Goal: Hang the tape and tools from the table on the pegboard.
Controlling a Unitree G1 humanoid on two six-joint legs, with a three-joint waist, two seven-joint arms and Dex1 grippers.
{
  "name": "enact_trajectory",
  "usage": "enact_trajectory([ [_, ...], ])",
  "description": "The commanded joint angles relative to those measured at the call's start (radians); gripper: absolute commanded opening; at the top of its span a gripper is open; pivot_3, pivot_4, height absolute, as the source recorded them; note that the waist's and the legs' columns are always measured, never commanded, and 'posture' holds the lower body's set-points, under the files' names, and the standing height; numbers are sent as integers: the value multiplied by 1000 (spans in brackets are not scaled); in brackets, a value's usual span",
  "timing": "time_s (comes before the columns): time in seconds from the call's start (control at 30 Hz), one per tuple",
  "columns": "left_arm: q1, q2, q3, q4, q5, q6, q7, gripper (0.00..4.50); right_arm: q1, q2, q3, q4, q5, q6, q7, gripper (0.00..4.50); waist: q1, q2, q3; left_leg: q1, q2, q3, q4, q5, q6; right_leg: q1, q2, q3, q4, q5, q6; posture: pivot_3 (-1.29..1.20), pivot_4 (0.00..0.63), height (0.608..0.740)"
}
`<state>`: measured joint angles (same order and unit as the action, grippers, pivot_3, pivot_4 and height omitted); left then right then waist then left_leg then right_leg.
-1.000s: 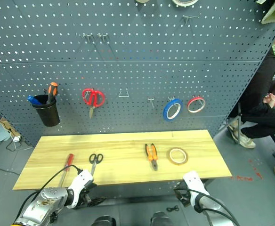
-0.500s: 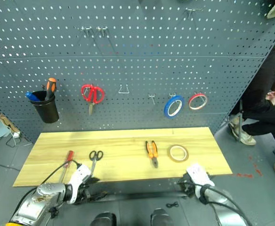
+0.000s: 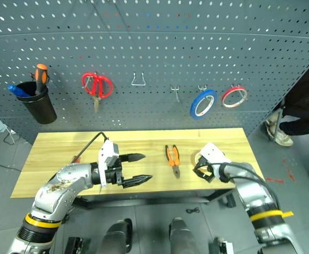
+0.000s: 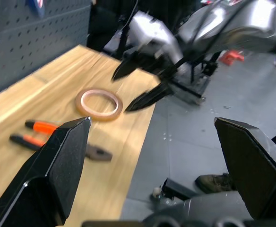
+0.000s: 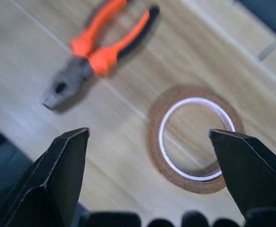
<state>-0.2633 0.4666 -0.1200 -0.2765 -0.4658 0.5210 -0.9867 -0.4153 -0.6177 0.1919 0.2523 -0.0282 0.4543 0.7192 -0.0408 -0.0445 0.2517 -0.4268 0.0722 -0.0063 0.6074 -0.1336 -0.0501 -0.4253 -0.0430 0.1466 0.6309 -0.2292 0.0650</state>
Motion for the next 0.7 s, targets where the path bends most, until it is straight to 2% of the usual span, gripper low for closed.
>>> enact_trajectory([
  [0.03,-30,8,4,5,-30,-28,-44,4454,-94,9,22,150,-31,-41,30,4500,0,1,18,-1,0,0,0,-1,1,0,0,1,0,-1,1,68,350,740],
  [0.17,-36,28,8,22,-34,-43,-80,4454,-166,27,53,300,-61,-97,55,4500,2,1,50,-6,-2,-2,1,-4,6,-3,0,1,0,1,12,75,379,740],
  [0.33,-50,63,20,47,-39,-57,-127,4454,-264,77,76,530,-98,-159,64,4500,4,0,70,-15,-3,-3,1,-5,6,-11,-1,1,1,0,13,89,392,740],
  [0.47,-52,66,22,40,-46,-51,-128,4454,-310,95,74,646,-117,-193,64,4500,11,-1,76,-15,-3,-4,2,-5,5,-11,-1,1,1,0,14,106,390,740],
  [0.57,-45,65,31,6,-74,-33,-115,4500,-318,102,65,671,-116,-189,77,3751,14,-2,76,-15,-3,-4,2,-5,5,-10,-1,1,1,0,14,114,387,740],
  [0.7,-48,55,42,-27,-109,-7,-85,4500,-299,103,60,649,-116,-182,88,2367,22,-2,76,-15,-3,-5,2,-5,5,-10,-1,0,1,0,14,124,375,740],
])
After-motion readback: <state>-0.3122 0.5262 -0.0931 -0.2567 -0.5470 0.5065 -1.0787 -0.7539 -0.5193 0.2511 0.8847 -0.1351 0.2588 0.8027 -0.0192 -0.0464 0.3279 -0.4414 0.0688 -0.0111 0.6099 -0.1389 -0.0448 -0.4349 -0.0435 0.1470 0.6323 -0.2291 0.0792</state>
